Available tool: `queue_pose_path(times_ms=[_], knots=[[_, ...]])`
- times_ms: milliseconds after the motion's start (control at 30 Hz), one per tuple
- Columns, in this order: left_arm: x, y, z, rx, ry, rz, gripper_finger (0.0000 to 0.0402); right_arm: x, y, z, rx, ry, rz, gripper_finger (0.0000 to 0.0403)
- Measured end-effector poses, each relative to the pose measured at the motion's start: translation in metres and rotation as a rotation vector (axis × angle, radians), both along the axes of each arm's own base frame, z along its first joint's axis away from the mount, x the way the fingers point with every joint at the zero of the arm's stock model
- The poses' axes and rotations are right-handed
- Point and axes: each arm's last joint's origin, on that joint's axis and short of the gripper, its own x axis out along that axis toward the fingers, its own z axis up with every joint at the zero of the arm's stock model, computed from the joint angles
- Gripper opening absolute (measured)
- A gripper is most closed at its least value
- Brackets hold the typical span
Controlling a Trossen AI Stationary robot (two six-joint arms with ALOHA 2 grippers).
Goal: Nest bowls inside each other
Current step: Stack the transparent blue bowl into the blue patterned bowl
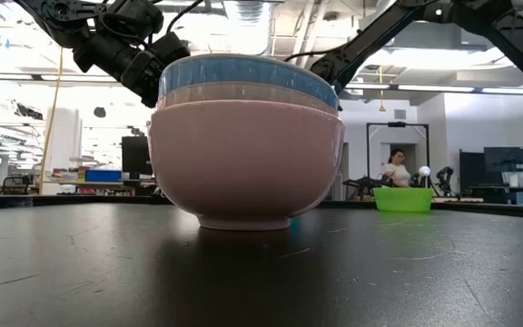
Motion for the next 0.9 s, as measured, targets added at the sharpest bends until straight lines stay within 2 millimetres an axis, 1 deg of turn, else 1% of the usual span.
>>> queue_pose_path(times_ms=[100, 133, 267, 333, 400, 467, 533, 600, 667, 767, 900], knots=[[0.0, 0.0, 0.0, 0.0, 0.0, 0.0, 0.0094, -0.002, 0.0, 0.009, -0.015, -0.018, 0.013, 0.0023], [0.0, 0.0, 0.0, 0.0, 0.001, 0.0, 0.0094, -0.003, 0.001, 0.014, -0.021, -0.027, 0.019, 0.0014], [0.0, 0.0, -0.001, -0.005, 0.01, 0.0, 0.0094, -0.014, 0.004, 0.037, -0.028, -0.033, 0.014, 0.0008], [-0.001, 0.0, -0.002, -0.007, 0.016, 0.0, 0.0094, -0.022, 0.008, 0.056, -0.04, -0.047, 0.014, 0.0005], [-0.001, 0.0, -0.002, -0.009, 0.019, 0.0, 0.0094, -0.03, 0.017, 0.082, -0.061, -0.087, 0.021, 0.0005], [-0.001, 0.0, -0.002, -0.009, 0.021, 0.001, 0.0094, -0.038, 0.031, 0.105, -0.08, -0.128, 0.043, 0.0003], [-0.001, 0.0, -0.002, -0.007, 0.02, 0.004, 0.0094, -0.042, 0.049, 0.126, -0.095, -0.168, 0.081, 0.0003], [-0.001, 0.0, -0.001, -0.001, 0.015, 0.005, 0.0094, -0.044, 0.07, 0.142, -0.085, -0.221, 0.141, 0.0003], [0.0, 0.0, -0.001, 0.006, 0.011, 0.003, 0.0094, -0.043, 0.093, 0.153, -0.063, -0.266, 0.209, 0.0002], [0.0, 0.0, 0.0, 0.01, 0.003, 0.003, 0.0094, -0.036, 0.127, 0.156, -0.039, -0.285, 0.313, 0.0001], [0.0, 0.0, 0.0, 0.011, 0.0, 0.003, 0.0094, -0.019, 0.168, 0.143, 0.004, -0.261, 0.44, 0.0001]])
